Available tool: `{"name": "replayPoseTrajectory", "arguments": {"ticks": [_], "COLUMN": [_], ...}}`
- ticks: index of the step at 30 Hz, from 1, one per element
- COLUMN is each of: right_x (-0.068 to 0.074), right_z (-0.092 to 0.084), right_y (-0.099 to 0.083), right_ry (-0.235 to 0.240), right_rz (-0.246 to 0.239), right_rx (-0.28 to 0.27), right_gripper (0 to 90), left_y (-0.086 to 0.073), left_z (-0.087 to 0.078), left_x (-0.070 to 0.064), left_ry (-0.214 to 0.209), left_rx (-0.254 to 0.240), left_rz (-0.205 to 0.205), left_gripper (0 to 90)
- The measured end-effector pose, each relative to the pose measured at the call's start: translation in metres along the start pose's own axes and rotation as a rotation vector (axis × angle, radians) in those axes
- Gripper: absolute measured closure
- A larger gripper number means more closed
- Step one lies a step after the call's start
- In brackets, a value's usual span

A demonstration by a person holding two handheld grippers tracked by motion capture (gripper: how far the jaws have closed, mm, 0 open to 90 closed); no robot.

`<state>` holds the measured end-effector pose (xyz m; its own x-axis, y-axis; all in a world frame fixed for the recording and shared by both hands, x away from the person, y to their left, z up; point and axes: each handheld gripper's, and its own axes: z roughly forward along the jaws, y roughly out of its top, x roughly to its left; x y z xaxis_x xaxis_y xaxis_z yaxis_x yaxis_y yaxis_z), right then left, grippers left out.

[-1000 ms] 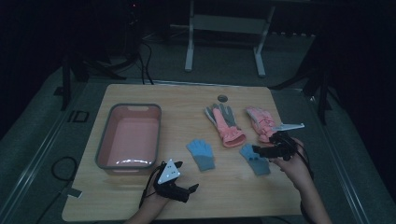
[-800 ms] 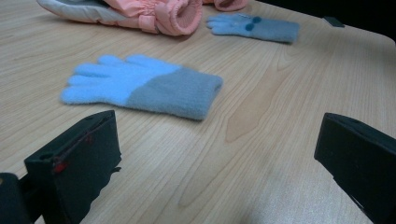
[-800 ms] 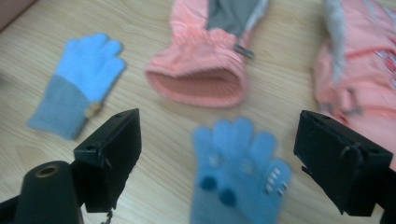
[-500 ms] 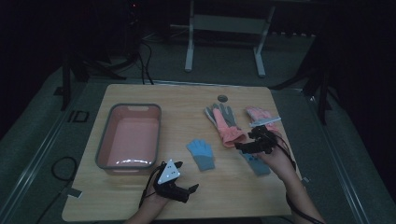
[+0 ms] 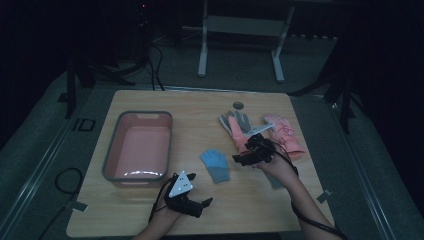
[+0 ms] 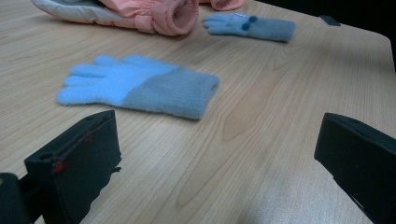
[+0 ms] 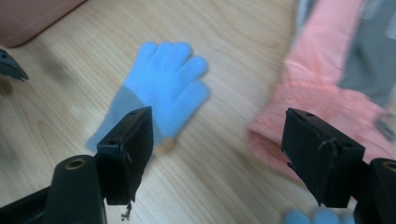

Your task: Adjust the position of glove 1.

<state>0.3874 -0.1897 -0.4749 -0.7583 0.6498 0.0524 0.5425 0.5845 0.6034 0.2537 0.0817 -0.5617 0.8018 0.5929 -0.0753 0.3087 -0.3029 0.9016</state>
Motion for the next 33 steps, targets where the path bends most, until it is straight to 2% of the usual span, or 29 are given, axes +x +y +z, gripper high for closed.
{"name": "replayPoseTrajectory", "arguments": {"ticks": [6,7,9,13,18,22,25,26,33], "right_x": [0.016,0.016,0.026,0.036,0.042,0.042,0.041,0.041,0.048], "right_z": [0.026,0.026,0.044,0.064,0.081,0.089,0.088,0.089,0.089], "right_y": [0.012,0.012,0.015,0.018,0.02,0.017,0.015,0.014,0.013], "right_ry": [0.044,0.044,0.061,0.068,0.037,0.051,0.063,0.058,0.026], "right_rz": [-0.04,-0.04,-0.065,-0.092,-0.144,-0.14,-0.101,-0.091,-0.095], "right_rx": [0.035,0.035,0.063,0.099,0.131,0.136,0.119,0.101,0.089], "right_gripper": [32.2,32.2,33.9,39.4,50.9,58.1,68.5,74.3,81.2], "left_y": [0.0,0.0,0.0,0.0,0.0,0.0,0.0,0.0,0.0], "left_z": [0.0,0.0,0.0,0.0,0.0,0.0,0.0,0.0,0.0], "left_x": [0.0,0.0,0.0,-0.001,0.0,0.0,-0.001,-0.001,-0.001], "left_ry": [-0.006,-0.006,-0.008,-0.009,-0.012,-0.016,-0.015,-0.016,-0.027], "left_rx": [0.003,0.003,0.004,0.006,0.004,0.004,0.005,0.005,0.006], "left_rz": [0.006,0.006,0.009,0.016,0.013,0.016,0.014,0.014,0.017], "left_gripper": [0.4,0.4,0.4,0.4,0.4,0.4,0.4,0.4,0.4]}}
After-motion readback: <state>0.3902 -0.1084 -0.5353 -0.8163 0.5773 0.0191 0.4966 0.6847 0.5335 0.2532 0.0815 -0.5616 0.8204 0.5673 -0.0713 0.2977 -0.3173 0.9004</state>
